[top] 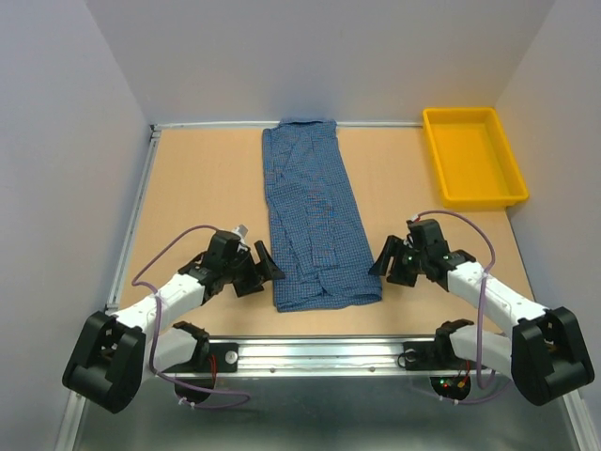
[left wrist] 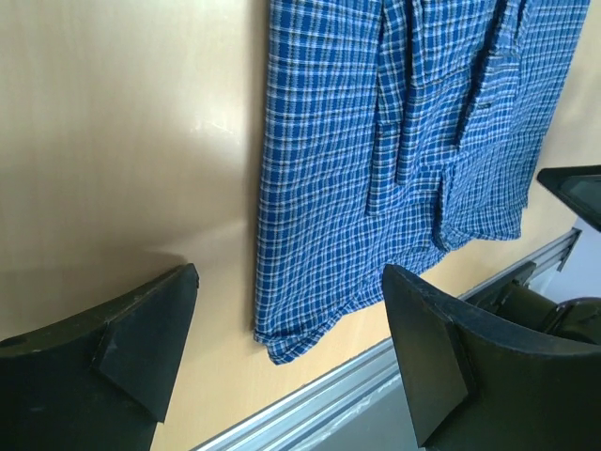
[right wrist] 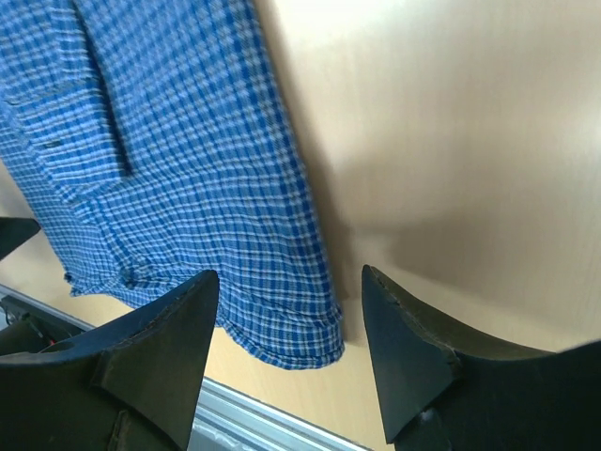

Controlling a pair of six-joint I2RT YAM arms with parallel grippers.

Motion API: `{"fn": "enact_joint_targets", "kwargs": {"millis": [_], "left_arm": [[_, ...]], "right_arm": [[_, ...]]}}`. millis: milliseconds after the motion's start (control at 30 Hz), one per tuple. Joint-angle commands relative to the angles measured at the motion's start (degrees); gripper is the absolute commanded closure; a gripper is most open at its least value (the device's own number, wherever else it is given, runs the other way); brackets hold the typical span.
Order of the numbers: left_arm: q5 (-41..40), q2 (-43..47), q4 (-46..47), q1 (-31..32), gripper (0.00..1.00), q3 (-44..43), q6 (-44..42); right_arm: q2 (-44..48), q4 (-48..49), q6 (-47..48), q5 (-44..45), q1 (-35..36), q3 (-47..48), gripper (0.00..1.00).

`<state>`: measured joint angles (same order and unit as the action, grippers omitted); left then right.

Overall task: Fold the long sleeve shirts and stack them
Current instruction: Fold the shirt

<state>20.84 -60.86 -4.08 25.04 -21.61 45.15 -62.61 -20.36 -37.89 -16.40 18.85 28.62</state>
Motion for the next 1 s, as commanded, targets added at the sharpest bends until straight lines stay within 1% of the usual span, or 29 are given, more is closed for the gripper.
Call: {"fn": "enact_joint_targets", "kwargs": {"millis": [0,167,300,333,500,533,600,633,667,700,733,767,833,967], "left_arm": [[1.22,-0.31,2.14,2.64,0.09,2.53,2.75],[1.84,-6.36,3.02,5.02,0.14,1.57,2.05],[2.10,-8.92,3.73,5.64,0.19,1.21,1.96],[2.19,-9.19,3.81,5.72,0.21,1.21,1.96],[2.97,-10.24,3.72,6.78,0.40,1.39,1.88],[3.33,-9.98,3.72,6.87,0.50,1.74,1.79],[3.59,-9.37,3.64,6.87,0.60,2.18,1.88],[3.68,-9.02,3.46,6.95,0.66,2.27,1.88],[3.68,-8.23,2.59,6.96,0.80,2.18,1.88],[3.77,-7.79,1.97,6.96,0.86,2.09,1.79],[3.77,-7.35,1.27,6.96,0.92,1.83,1.70],[3.68,-6.21,-0.48,6.96,1.00,1.22,1.35],[3.51,-4.80,-2.68,6.96,1.00,0.34,0.82],[3.15,0.02,-7.60,6.96,1.00,-1.16,0.38]], "right_arm": [[0.82,-0.82,-2.01,-0.12,0.31,-3.04,0.33],[-2.77,-0.12,0.35,-2.84,0.31,-3.22,0.34],[-5.24,1.28,1.41,-5.56,0.31,-3.31,0.38],[-5.33,1.64,1.41,-5.92,0.31,-3.40,0.40],[-5.68,3.22,1.24,-7.32,0.31,-3.57,0.48],[-5.86,3.31,1.24,-7.67,0.31,-3.49,0.53],[-5.68,3.22,1.41,-7.77,0.31,-3.48,0.59],[-5.42,3.22,1.50,-7.94,0.31,-3.48,0.69],[-4.98,3.13,1.68,-8.03,0.31,-3.57,0.76],[-4.63,3.13,1.59,-8.29,0.31,-3.49,0.82],[-4.37,3.05,1.50,-8.47,0.31,-3.48,0.91],[-3.75,2.70,1.33,-9.08,0.31,-3.40,0.94],[-3.05,2.00,1.33,-9.87,0.31,-3.05,0.99],[-0.68,-1.78,2.46,-10.75,0.22,-1.99,1.00]]}}
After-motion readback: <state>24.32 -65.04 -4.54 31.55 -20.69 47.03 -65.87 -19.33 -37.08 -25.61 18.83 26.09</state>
